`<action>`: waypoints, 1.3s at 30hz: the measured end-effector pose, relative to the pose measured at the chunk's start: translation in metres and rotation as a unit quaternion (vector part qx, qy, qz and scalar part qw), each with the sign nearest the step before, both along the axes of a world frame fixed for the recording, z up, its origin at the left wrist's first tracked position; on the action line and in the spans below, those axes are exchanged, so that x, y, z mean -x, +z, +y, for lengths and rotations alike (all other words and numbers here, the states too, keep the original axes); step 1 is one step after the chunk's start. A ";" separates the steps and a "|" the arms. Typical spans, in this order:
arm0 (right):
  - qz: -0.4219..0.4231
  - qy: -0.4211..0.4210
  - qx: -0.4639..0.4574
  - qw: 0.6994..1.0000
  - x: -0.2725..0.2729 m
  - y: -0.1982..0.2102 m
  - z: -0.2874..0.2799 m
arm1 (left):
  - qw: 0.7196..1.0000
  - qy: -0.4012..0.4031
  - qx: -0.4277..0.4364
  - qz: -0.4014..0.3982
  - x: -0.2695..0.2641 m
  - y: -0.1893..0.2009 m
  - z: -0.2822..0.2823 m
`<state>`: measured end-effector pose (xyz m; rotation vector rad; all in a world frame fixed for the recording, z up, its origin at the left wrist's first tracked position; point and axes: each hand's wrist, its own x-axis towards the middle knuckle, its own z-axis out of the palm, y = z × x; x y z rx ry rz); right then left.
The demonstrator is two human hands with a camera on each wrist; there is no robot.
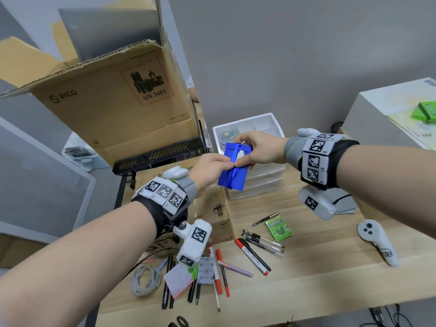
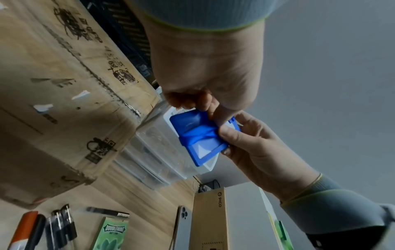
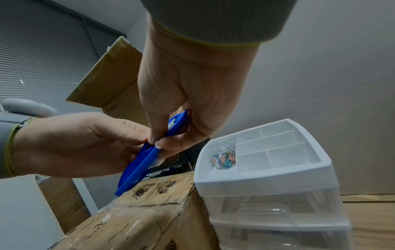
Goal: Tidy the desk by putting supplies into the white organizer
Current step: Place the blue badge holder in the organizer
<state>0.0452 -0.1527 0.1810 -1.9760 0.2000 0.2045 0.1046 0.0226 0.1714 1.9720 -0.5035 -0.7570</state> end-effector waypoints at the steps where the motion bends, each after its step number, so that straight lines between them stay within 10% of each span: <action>1: -0.001 -0.002 0.001 1.000 0.000 0.001 -0.001 | 1.000 0.003 0.010 0.007 0.001 0.001 -0.001; 14: -0.022 -0.028 -0.049 0.998 -0.003 0.010 -0.014 | 0.990 0.056 0.067 -0.108 -0.007 -0.001 -0.002; 33: 0.123 -0.057 -0.094 0.986 -0.006 -0.012 -0.032 | 0.997 -0.002 -0.032 0.069 -0.016 -0.011 -0.024; 39: 0.088 -0.046 0.013 0.995 -0.010 -0.020 -0.054 | 0.987 -0.074 -0.089 -0.111 -0.027 -0.015 -0.042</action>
